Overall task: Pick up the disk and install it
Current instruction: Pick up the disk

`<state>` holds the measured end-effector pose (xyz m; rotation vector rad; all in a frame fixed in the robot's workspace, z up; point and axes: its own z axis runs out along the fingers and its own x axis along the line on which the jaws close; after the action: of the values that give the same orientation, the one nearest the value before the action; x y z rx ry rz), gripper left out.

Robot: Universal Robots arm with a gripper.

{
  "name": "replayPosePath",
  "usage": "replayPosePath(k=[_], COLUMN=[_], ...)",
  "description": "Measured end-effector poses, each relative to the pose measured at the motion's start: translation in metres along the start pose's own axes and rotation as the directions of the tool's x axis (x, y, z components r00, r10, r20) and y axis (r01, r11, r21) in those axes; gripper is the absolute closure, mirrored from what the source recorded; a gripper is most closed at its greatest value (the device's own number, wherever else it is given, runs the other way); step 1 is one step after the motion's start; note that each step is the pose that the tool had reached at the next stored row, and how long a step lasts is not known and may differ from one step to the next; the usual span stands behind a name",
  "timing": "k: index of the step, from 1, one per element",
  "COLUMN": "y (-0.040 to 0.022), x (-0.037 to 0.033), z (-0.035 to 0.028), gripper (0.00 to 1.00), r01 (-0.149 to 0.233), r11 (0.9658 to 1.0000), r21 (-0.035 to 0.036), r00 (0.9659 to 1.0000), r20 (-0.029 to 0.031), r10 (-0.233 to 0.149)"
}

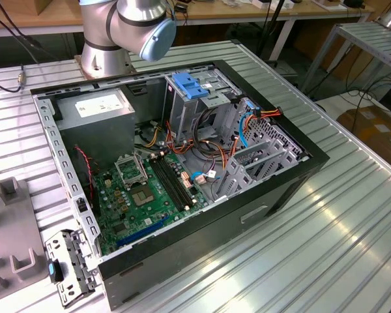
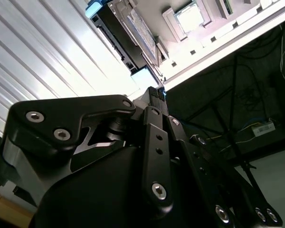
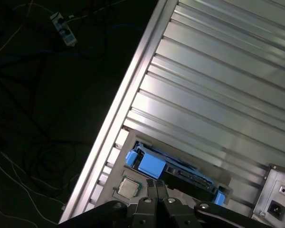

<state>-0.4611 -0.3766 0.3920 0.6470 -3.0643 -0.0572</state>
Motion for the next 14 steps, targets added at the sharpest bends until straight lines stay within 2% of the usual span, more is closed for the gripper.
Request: replayPosePath(k=[14], y=[0.0000], x=[0.0000], z=[0.0000], gripper=[0.89], r01=[0.070], r11=[0.9976], r21=[0.0000], r00=[0.9976], r20=[-0.0026], r10=[-0.070])
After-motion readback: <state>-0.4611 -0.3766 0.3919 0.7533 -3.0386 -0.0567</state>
